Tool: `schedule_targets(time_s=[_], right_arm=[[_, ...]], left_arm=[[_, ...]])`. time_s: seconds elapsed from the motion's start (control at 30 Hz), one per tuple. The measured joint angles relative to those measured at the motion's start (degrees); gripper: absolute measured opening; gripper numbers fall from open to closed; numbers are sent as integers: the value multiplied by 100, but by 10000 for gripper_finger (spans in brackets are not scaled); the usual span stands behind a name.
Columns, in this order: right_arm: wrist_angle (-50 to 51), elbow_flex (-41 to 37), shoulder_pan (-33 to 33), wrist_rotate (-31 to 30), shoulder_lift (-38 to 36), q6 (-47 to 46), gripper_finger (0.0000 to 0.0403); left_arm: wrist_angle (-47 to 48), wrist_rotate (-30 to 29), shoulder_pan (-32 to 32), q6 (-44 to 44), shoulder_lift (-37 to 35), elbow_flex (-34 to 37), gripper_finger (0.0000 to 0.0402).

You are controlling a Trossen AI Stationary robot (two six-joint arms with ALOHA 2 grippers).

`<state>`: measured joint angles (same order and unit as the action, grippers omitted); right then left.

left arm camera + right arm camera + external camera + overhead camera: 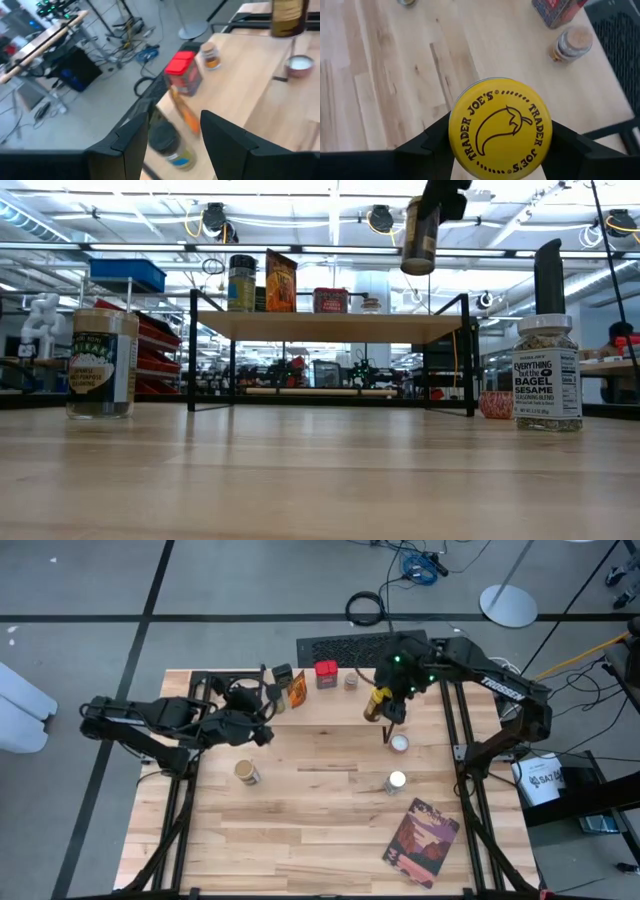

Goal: Shelf spices
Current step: Put the yellow spice bottle on the table

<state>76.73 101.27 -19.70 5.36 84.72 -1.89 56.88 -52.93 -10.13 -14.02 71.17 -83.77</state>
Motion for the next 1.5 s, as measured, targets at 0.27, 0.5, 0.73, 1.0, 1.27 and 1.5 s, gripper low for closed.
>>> schedule_targets(time_s=[0.27,0.5,0.73,1.0,1.27,1.5], right_arm=[[415,0,875,-958,1,-1681,215],[769,0,1505,-1480,1,-3271,215],[1204,0,2107,-1949,1,-4620,215],[1331,2,2451,-2070,29,-5279,215],[1296,2,2766,-2003,51,-4692,215],[750,2,2984,-1654,51,-2988,215]], left_arm=[[-112,64,-1,94,0,0,191],[-107,619,-2,92,0,0,191],[-105,1117,-19,91,-1,0,191],[-105,1246,-151,85,0,0,191],[-81,1540,-195,83,-2,0,191],[-86,1563,-192,87,-2,0,191]])
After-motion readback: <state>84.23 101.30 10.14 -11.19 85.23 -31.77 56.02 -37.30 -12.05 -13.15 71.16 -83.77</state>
